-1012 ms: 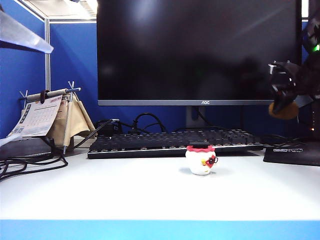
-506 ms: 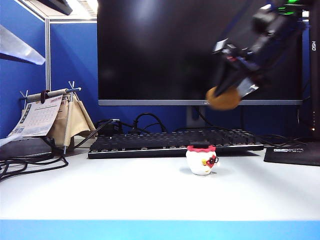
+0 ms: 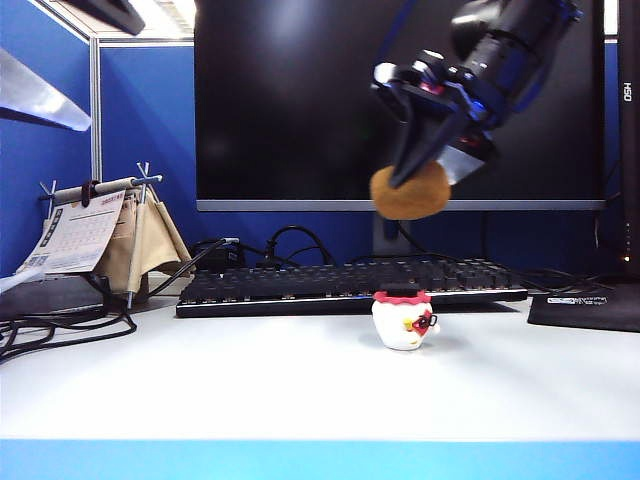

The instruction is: Place the kiwi on top of the doll with a flat head.

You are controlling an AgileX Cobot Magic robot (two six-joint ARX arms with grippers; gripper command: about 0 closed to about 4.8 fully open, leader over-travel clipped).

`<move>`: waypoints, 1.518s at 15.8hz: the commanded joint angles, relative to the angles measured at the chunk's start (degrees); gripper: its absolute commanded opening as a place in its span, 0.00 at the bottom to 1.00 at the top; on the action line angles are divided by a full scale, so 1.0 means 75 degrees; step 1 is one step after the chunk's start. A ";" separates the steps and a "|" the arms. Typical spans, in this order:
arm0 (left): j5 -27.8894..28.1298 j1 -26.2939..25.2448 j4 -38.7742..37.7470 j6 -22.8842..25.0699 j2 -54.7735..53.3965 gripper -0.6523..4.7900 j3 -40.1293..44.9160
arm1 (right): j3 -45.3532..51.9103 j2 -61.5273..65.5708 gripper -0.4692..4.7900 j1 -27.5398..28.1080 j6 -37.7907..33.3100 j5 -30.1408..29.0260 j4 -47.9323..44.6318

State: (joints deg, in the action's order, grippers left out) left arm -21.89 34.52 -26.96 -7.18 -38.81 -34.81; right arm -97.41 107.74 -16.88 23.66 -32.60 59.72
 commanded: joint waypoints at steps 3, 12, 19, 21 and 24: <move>0.0029 -0.0003 0.0082 0.0306 0.0006 1.00 -0.0023 | 0.0184 -0.0924 0.28 -0.0236 -0.0108 -0.1486 -0.0833; -0.0070 0.0000 0.0017 0.0326 0.0000 1.00 -0.0006 | 0.5767 -0.5342 0.17 -0.0440 -0.1763 0.0035 -0.5388; -0.0163 -0.0003 -0.0341 0.0303 0.0000 1.00 0.0017 | 0.5998 -0.3911 0.17 -0.0455 -0.2107 0.1134 -0.6251; -0.0166 -0.0003 -0.0341 0.0303 0.0000 1.00 0.0017 | 0.5887 -0.3596 0.17 -0.0455 -0.2104 0.1134 -0.6298; -0.0166 -0.0003 -0.0344 0.0300 0.0000 1.00 0.0017 | 0.5365 -0.3013 0.17 -0.0565 -0.2084 0.1160 -0.6143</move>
State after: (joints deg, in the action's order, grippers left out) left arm -22.96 34.50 -29.82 -4.93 -38.85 -34.54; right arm -56.10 84.47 -20.78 7.99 -23.97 13.87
